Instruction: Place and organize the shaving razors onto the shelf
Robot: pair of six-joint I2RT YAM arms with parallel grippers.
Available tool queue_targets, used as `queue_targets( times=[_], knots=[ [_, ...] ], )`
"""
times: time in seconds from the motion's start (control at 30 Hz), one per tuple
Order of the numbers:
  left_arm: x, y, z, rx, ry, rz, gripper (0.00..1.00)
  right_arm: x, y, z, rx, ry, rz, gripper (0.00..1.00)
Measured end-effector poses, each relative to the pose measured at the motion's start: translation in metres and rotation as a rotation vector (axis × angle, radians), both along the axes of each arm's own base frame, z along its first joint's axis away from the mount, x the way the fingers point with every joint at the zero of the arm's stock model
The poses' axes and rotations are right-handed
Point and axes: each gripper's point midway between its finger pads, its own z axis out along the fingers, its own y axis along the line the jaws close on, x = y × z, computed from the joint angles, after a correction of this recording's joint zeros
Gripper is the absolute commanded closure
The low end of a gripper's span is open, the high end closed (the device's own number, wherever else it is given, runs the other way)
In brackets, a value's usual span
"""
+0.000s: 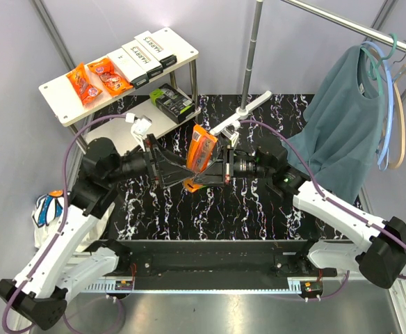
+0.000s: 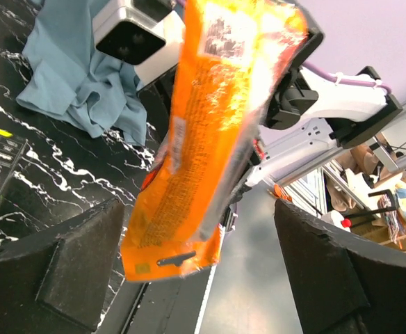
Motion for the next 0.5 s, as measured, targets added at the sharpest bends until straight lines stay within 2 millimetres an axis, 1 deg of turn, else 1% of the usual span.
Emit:
queue_targets(
  times=[0.03,0.1,0.13,0.2,0.23,0.33,0.37,0.43,0.47,0.5],
  knots=[
    [0.001,-0.002,-0.002,0.003,0.004,0.002,0.15,-0.001,0.0,0.001,0.005,0.002,0.003,1.0],
    [0.003,-0.007,-0.006,0.007,0.012,0.009,0.18,-0.001,0.0,0.003,0.011,0.008,0.005,1.0],
    [0.004,-0.009,-0.007,0.01,0.015,0.011,0.22,-0.001,0.0,0.003,0.012,0.011,0.007,1.0],
    [0.007,-0.013,-0.009,0.012,0.016,0.014,0.26,-0.002,0.0,0.004,0.012,0.018,0.008,1.0],
    [0.008,-0.016,-0.01,0.014,0.018,0.015,0.31,-0.002,0.0,0.004,0.012,0.019,0.009,1.0],
    [0.013,-0.02,-0.013,0.019,0.022,0.02,0.54,-0.002,0.0,0.004,0.012,0.021,0.01,1.0],
    [0.014,-0.022,-0.013,0.019,0.023,0.02,0.73,-0.002,0.0,0.003,0.011,0.023,0.009,1.0],
    [0.016,-0.023,-0.013,0.022,0.017,0.018,0.87,-0.002,0.0,0.003,0.007,0.03,0.009,1.0],
    [0.016,-0.024,-0.012,0.018,0.012,0.019,1.0,-0.001,-0.001,0.002,0.003,0.035,0.005,1.0],
    [0.017,-0.024,-0.011,0.018,0.004,0.02,1.0,0.0,-0.001,0.001,0.003,0.036,0.002,1.0]
  ],
)
